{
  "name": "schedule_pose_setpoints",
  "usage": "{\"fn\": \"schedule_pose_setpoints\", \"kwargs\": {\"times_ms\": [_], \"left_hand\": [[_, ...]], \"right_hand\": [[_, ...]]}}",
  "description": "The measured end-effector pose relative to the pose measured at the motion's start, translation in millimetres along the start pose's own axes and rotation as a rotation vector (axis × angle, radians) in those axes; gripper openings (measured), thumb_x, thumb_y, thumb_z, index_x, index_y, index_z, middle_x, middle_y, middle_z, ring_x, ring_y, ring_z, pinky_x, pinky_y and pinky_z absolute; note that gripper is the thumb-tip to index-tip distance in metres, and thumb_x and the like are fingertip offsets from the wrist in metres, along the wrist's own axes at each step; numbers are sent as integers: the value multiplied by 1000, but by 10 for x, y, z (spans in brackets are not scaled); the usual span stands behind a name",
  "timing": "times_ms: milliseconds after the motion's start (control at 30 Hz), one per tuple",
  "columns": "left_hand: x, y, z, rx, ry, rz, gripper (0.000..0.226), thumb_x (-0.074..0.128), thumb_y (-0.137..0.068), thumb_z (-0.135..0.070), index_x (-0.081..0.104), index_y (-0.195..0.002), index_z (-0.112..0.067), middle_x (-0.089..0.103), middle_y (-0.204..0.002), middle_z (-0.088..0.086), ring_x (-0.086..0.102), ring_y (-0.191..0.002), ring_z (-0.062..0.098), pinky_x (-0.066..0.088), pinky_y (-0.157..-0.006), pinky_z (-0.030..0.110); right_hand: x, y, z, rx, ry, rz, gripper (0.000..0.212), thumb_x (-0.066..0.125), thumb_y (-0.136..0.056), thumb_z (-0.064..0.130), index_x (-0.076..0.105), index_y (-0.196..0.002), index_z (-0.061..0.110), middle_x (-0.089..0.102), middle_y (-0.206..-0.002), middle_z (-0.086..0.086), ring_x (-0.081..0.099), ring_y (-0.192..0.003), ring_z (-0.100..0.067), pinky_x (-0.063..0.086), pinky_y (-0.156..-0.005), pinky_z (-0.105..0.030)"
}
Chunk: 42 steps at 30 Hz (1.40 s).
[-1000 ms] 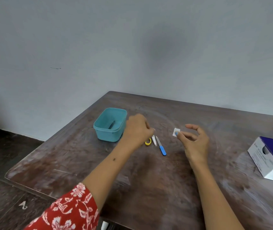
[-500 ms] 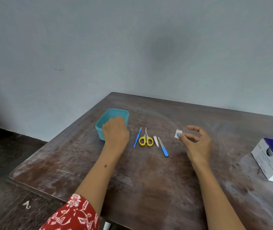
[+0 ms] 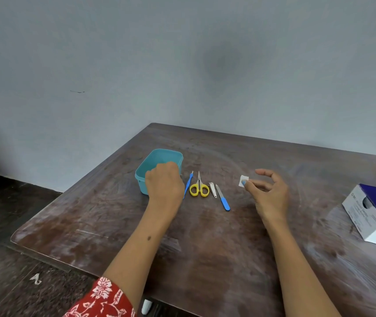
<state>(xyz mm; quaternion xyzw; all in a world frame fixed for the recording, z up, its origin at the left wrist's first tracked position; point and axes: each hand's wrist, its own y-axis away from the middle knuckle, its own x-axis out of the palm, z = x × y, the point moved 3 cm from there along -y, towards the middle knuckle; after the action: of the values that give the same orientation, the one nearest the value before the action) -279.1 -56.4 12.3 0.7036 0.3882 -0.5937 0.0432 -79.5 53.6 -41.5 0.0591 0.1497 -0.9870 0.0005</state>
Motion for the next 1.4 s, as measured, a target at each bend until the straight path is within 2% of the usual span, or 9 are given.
{"fn": "schedule_pose_setpoints", "kwargs": {"times_ms": [100,233,333,500,967,1067,1167,1233,1400], "left_hand": [[-77,45,-99,56,35,-115,22,55,-88,-19,57,-106,-7,60,-99,10,54,-90,26,40,-73,35],[51,207,-496,122,279,21,20,56,-87,-27,62,-89,-8,65,-90,9,59,-86,27,40,-65,34],[298,311,-796,134,227,206,24,58,-86,-30,63,-93,-7,66,-97,14,61,-96,31,48,-76,35],[526,279,-893,46,131,315,27,66,-80,-17,57,-103,-6,61,-110,15,59,-105,29,49,-80,33],[564,205,-897,93,90,313,16,66,-76,-11,58,-90,-8,64,-101,14,62,-97,29,48,-71,31],[569,143,-829,129,321,316,11,62,-75,-14,54,-70,-8,64,-82,17,63,-85,29,51,-71,33],[608,91,-754,70,727,324,10,61,-80,-13,66,-86,-6,67,-83,11,64,-79,21,56,-75,31],[648,100,-731,-3,983,364,13,60,-84,-7,65,-96,-1,64,-87,13,64,-74,19,59,-65,29],[709,173,-775,-32,1282,417,9,58,-88,-1,64,-95,-2,63,-81,12,65,-68,14,59,-64,25]], "right_hand": [[-8,-4,4,0,8,-12,29,76,-75,14,59,-90,31,70,-67,16,63,-61,6,44,-57,-18],[-6,-6,16,-6,9,-18,30,77,-74,15,57,-86,35,69,-63,18,65,-65,1,47,-59,-19],[-9,-2,18,-4,-33,-12,32,78,-73,13,58,-89,31,70,-64,15,68,-67,-1,49,-60,-14],[-24,-9,15,0,-70,-22,32,77,-72,13,58,-89,31,71,-63,15,67,-66,3,47,-58,-9],[-32,-24,8,2,-122,-34,30,76,-73,10,59,-88,29,71,-62,15,65,-62,3,46,-56,-7],[-46,-60,-20,92,-266,-71,25,73,-75,3,65,-91,20,71,-67,6,65,-60,-2,52,-58,-14],[-61,-88,-50,233,-509,-95,18,70,-79,-2,66,-87,14,68,-75,-2,65,-61,-7,55,-58,-18],[-53,-90,-64,301,-624,-69,18,67,-81,-3,66,-87,14,68,-81,-5,67,-63,-10,57,-60,-21],[8,-56,-85,396,-753,49,18,61,-85,-5,66,-92,10,70,-85,-10,71,-69,-15,58,-61,-25]]}}
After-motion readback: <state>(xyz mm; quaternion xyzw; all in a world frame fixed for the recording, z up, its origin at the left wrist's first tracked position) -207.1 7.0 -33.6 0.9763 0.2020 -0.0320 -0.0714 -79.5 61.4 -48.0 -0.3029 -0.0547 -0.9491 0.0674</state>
